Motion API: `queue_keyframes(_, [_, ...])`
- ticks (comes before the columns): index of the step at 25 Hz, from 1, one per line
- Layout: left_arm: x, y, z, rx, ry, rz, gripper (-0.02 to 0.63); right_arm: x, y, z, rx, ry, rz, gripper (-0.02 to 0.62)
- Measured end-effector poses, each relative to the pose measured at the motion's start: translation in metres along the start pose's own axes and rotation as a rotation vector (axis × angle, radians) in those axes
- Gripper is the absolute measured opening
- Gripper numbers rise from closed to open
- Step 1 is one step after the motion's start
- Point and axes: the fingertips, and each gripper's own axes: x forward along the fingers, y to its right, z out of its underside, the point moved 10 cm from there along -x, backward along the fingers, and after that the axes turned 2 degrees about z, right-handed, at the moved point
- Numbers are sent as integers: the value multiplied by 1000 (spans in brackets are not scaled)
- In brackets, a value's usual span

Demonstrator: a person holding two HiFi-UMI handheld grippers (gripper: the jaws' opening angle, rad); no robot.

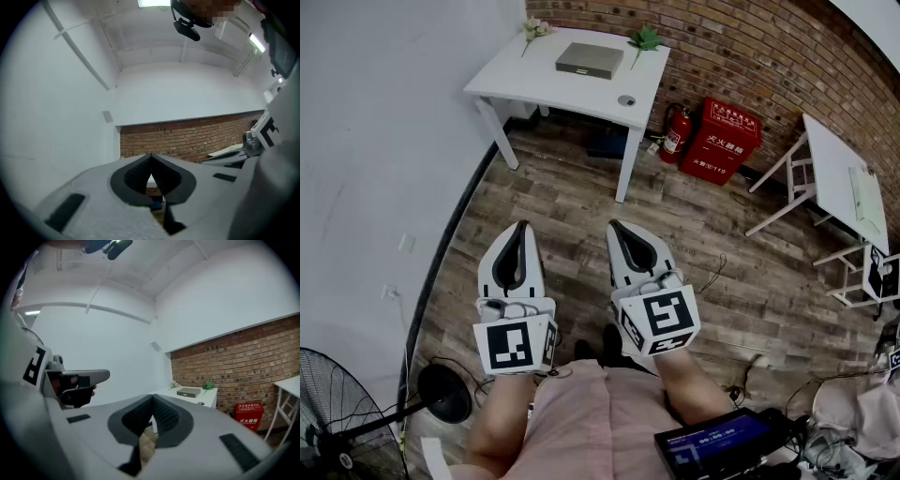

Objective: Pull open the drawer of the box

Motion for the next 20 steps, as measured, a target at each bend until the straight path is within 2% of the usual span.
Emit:
queue_keyframes(9, [8,3,3,-14,-6,4,8,4,12,3,29,-1,35,5])
queue_keyframes(10, [8,4,3,-22,0,7,12,4,13,3,32,1,36,13])
queue_keyframes(11, [9,5,4,-28,3,10,64,5,15,3,35,0,31,91])
queue_keyframes(13, [11,7,5,-33,1,7,115,6,18,4,35,-4,16,138])
queue_keyframes(20, [25,20,8,-12,-13,-30,106,15,41,6,16,-9,-9,132])
